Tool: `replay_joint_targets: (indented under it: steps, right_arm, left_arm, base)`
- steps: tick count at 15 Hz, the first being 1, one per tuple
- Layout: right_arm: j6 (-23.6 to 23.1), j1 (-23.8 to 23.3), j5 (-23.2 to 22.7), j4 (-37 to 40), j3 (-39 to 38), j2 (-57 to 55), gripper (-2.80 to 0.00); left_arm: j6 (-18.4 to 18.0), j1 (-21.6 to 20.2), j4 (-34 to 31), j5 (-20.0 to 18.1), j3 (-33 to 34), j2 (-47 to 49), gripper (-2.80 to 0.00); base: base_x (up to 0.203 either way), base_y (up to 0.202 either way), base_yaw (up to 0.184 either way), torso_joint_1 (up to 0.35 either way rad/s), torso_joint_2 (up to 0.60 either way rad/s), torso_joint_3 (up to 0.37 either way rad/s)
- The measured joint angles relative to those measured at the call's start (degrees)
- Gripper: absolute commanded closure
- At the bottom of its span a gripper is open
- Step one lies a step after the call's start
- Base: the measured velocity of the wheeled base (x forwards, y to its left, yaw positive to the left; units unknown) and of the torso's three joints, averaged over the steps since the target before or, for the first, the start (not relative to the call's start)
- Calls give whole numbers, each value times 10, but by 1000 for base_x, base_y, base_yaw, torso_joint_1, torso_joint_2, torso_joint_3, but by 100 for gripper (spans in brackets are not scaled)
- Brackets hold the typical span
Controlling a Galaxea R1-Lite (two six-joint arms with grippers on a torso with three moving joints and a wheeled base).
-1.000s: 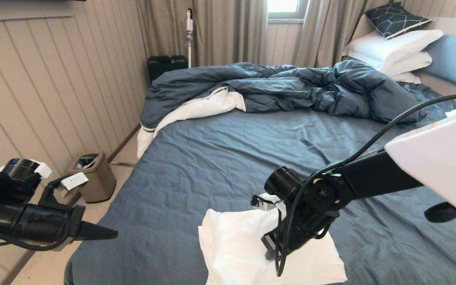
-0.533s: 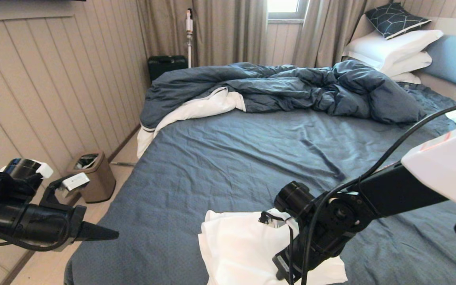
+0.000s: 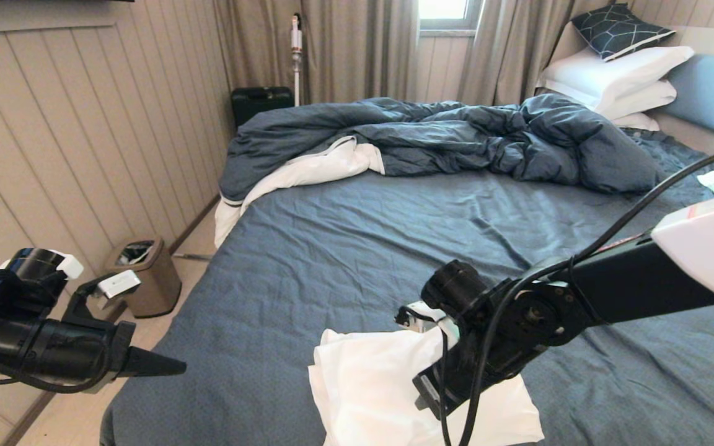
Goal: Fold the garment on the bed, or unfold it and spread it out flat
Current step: Unford the white T-shirt
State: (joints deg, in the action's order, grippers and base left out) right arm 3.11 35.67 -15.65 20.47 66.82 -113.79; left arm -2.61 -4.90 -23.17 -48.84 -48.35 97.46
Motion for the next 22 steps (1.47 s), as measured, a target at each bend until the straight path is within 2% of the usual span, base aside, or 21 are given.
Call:
replay_joint_targets:
  steps: [4,7,10,13,18,22]
  right_arm:
    - [3,41,0,16,63,-17,0]
    - [5,41,0,24,77,-23,0]
    - [4,32,1,24,66,13,0]
    - [0,-7,2,45,54,90,0]
    - [-19,-120,8,118,19,272,0]
    - [-27,-185,25,181,-59,458,0]
  left_arm:
    - [0,0,0,0,0,2,0]
    - [-3,0,1,1,0,0,0]
    - [-20,-1,0,1,3,-17,0]
    - [-25,-2,0,1,13,-74,0]
    - [-26,-5,-14,20,33,-252,0]
    - [-41,-7,-115,35,34,-428,0]
  base:
    - [0,0,0,0,0,0]
    - [0,0,0,0,0,0]
    - [0,0,0,0,0,0]
    - [0,0,0,0,0,0]
    - [0,0,0,0,0,0]
    - [0,0,0,0,0,0]
